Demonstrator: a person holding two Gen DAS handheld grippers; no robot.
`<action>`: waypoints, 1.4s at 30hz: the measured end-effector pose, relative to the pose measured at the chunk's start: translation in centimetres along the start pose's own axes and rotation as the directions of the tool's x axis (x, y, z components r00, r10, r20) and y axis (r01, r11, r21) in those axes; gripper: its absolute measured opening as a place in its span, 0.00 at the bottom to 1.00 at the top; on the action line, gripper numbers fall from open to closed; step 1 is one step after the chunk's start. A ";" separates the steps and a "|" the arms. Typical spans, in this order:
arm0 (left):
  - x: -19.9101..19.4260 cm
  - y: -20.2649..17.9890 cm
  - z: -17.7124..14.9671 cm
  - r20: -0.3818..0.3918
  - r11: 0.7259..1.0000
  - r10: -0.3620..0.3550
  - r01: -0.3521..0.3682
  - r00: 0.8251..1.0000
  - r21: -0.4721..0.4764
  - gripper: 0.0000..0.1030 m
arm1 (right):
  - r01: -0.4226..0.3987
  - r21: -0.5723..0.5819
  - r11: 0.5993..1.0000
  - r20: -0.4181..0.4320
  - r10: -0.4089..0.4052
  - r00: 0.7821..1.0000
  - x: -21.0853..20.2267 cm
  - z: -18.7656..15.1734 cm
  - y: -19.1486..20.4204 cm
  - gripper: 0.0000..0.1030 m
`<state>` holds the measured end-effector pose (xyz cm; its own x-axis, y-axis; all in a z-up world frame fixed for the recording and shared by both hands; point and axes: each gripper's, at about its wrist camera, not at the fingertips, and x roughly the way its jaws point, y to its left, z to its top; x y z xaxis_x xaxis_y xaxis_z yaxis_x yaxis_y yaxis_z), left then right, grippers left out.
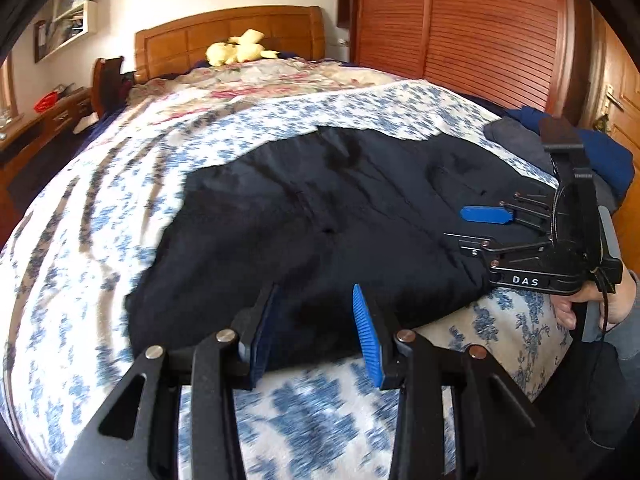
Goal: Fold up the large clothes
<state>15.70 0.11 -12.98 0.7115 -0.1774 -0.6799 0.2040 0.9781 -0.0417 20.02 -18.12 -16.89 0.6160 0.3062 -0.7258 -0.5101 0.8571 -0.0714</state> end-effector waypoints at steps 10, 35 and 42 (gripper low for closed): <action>-1.6 6.3 0.0 0.007 0.985 0.109 -0.107 0.994 -0.134 0.35 | 0.016 -0.030 0.999 0.000 -0.016 1.000 -0.1 0.0 0.4 0.50; 3.0 7.8 -3.2 -0.157 0.973 0.141 -0.166 0.978 -0.163 0.37 | -0.066 -0.003 0.998 0.036 0.066 0.997 -1.6 1.2 0.6 0.50; 3.2 8.0 -3.3 -0.162 0.972 0.137 -0.164 0.977 -0.170 0.38 | -0.090 -0.036 0.995 0.009 0.090 0.996 -1.0 1.7 2.1 0.50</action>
<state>17.42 7.74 -17.90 0.6143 -0.0218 -0.7888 -0.0329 0.9980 -0.0532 19.37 -15.93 -15.09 0.5726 0.3860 -0.7233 -0.5849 0.8106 -0.0304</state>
